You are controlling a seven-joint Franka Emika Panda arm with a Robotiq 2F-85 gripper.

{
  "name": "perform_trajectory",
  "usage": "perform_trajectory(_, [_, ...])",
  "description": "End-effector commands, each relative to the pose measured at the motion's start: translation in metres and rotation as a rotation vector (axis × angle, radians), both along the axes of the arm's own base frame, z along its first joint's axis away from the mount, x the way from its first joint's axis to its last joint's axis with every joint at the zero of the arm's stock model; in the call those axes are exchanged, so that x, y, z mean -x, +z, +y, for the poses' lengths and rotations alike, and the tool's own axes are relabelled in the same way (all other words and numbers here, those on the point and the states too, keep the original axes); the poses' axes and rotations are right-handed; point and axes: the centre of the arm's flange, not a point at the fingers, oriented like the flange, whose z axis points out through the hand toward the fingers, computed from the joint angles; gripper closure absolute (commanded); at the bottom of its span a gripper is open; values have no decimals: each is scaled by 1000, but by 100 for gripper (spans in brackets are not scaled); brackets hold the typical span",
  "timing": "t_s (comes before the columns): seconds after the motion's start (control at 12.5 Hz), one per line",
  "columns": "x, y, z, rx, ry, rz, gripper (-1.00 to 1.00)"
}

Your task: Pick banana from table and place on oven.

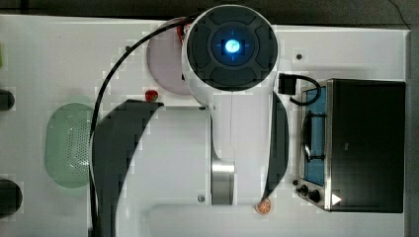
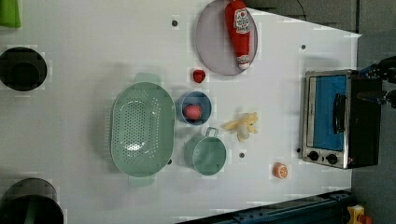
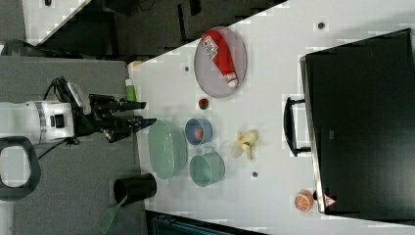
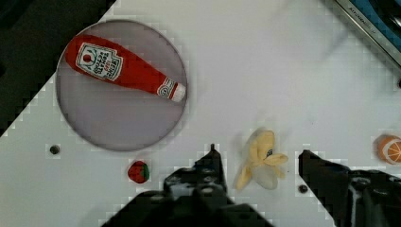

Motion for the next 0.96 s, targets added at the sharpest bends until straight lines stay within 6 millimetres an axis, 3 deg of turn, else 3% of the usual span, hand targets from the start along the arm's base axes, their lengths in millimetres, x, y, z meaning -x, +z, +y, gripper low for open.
perform_trajectory(0.08, [159, 73, -11, -6, -10, -4, -59])
perform_trajectory(0.24, [158, 73, -11, -6, -10, -5, -99])
perform_trajectory(0.48, [151, 59, -9, -5, -6, 26, -100])
perform_trajectory(0.64, [133, 29, -8, -5, -2, 72, -100])
perform_trajectory(0.96, [83, -53, -3, -5, 11, 114, -100])
